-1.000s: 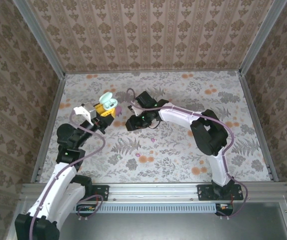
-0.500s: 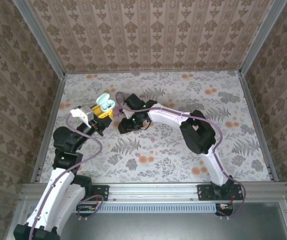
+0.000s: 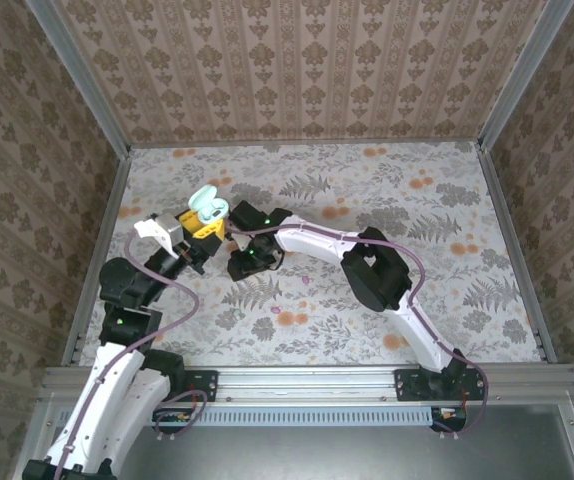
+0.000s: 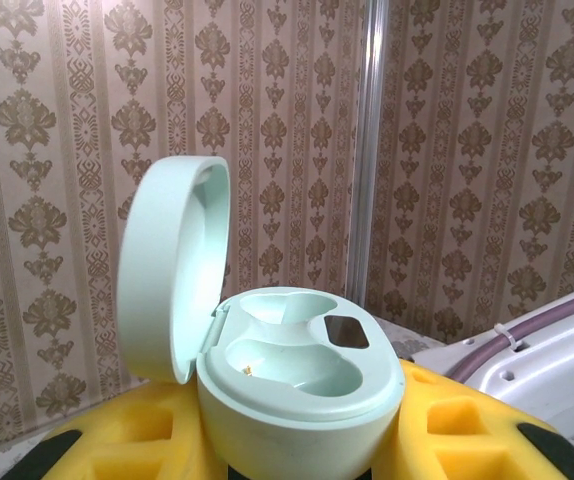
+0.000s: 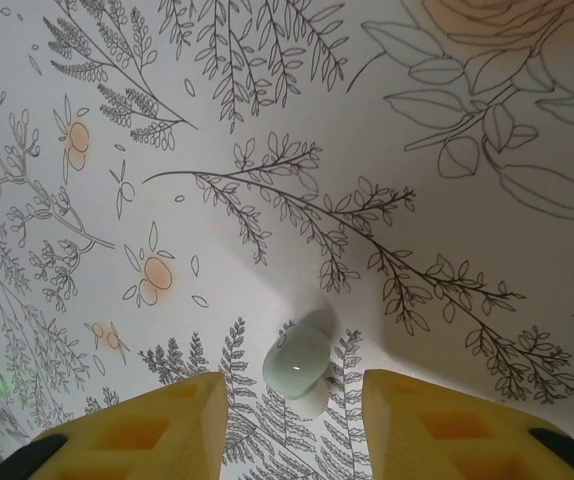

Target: Insert wireless bluetooth earbuds into charging case

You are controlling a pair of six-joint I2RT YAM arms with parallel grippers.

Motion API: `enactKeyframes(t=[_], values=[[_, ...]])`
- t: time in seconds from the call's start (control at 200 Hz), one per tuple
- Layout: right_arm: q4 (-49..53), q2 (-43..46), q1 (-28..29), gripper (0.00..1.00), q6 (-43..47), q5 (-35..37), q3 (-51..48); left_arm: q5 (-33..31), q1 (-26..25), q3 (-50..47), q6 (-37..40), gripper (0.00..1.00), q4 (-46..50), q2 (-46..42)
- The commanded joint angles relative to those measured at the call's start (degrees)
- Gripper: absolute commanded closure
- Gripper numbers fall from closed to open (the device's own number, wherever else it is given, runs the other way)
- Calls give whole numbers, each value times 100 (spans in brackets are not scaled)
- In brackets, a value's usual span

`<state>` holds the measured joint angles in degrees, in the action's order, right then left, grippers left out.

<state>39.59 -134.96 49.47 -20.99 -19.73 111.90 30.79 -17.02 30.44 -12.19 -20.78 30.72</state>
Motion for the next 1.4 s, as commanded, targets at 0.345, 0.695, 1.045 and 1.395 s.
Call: enactKeyframes(t=[0.345,0.695,1.045,1.395], values=[[741,-539,330,58,287,930,824,-66,-100,296,195,68,142,-166],[1264,-634,467,70,704,1803,1006,-99,-144,288,212,68,174,-182],[829,520,-129,72,1102,1793,-542,-141,-275,244,267,68,230,-3],[252,1559,-1649,72,1425,232,-2276,-211,-664,209,349,68,-82,652]])
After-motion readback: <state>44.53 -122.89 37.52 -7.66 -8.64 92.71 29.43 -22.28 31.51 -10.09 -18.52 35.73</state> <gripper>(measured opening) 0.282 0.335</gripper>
